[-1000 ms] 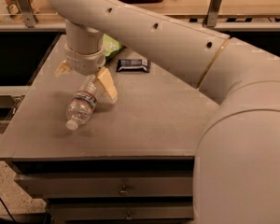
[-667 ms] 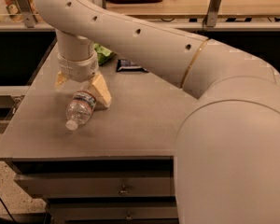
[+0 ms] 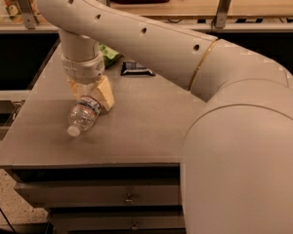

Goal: Pick water bottle

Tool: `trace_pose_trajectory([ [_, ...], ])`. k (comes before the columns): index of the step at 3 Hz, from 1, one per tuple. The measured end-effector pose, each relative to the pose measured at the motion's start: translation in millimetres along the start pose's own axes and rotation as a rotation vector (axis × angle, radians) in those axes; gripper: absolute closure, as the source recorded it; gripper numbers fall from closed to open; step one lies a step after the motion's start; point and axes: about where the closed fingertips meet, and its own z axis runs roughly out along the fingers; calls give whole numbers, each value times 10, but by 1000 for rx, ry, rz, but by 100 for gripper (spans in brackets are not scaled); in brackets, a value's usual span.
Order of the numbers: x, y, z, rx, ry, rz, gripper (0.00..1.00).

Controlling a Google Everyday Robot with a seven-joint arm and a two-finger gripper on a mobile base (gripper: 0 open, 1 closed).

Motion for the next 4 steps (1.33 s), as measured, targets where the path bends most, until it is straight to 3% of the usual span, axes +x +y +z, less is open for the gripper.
trace_pose_trajectory([
  [1,-1,-5,-51,0,0,0,87],
  [2,-9,51,-351,35,34,4,100],
  [4,-3,139,-868,136,103,59,100],
])
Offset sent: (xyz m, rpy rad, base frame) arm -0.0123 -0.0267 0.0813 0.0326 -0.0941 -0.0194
